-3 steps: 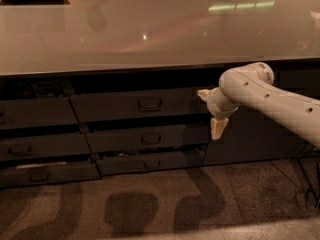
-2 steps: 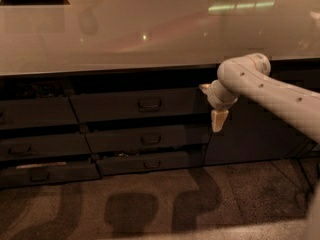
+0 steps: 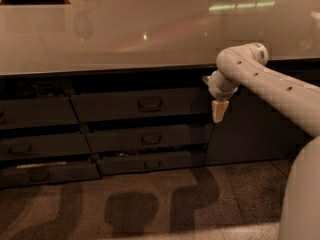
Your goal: Open top drawer
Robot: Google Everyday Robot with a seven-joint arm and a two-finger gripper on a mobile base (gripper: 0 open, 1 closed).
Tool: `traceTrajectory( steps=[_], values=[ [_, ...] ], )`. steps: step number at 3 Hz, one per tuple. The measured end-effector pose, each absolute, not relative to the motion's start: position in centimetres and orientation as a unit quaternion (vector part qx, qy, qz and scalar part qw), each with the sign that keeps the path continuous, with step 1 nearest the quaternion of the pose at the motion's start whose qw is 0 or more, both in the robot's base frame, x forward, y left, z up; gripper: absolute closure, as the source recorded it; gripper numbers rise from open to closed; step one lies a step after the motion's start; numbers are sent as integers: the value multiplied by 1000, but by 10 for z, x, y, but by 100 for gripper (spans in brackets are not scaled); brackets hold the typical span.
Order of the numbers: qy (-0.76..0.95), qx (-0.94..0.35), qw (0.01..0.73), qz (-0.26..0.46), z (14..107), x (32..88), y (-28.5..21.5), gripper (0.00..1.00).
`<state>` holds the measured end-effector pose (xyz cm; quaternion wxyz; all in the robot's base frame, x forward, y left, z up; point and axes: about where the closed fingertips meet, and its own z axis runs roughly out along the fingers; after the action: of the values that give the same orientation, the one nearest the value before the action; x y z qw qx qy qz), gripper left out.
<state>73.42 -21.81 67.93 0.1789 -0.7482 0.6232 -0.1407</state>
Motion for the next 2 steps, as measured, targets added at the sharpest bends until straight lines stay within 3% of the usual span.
traceTrajectory(
  steps=[2],
  values=[
    [626,-747,159,-159,654,756,-240,0]
  ],
)
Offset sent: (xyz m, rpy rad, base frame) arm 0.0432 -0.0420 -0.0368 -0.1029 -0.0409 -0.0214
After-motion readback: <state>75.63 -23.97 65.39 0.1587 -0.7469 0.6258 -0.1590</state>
